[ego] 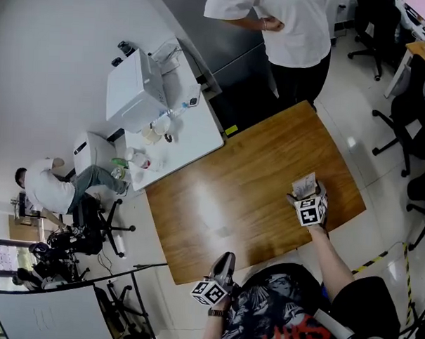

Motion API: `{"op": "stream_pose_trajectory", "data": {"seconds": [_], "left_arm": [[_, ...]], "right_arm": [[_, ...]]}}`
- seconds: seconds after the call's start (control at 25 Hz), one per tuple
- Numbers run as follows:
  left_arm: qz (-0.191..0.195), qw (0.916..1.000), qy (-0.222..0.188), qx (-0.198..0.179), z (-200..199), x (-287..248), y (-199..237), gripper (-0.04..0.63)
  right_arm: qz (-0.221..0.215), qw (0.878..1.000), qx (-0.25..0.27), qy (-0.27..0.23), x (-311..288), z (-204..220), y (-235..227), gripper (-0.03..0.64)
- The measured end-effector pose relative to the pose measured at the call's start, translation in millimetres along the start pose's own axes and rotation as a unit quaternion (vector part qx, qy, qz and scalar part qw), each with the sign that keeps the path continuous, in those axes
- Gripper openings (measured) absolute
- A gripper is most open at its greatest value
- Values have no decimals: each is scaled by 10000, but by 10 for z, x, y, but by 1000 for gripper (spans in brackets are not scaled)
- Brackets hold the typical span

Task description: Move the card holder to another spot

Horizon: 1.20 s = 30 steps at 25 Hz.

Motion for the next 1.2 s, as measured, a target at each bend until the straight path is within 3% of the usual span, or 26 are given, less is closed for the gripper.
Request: {"op": "stream_pose_trajectory", "data": {"seconds": [0.2,0.4,0.64,0.88,1.04,1.2], "left_arm": [[429,9988,99,-226,-10,-163,-37,51],[661,9919,7,-1088,-245,-219,-225,51],[860,9813,-329,-1690,-559,-234,-458,51],[224,9782,-530,-1994,-675,-65,-282,58],[-118,9792,-404,-1986,-640,104,-127,32],[-291,9815,-670,-1768,-657,318,3,34]], "right_arm": [[79,9984,-130,-544,798,-239,193,554],[150,9926,-212,-1186,1432,-610,350,554],[162,9853,-245,-1684,1875,-1076,520,554],[112,9829,-49,-1838,2047,-1176,687,554],[64,9846,-33,-1745,2094,-1133,794,553],[-15,9845,16,-1752,2107,-1143,927,552]]}}
Point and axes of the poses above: the fingertips, and each gripper's own axes: x backward along the fingers, y to its left, z out of its underside, the point moved 8 cm from there along x, backward along the fingers, and after that the axes turned 9 degrees about -y, right-handed, at the moved point
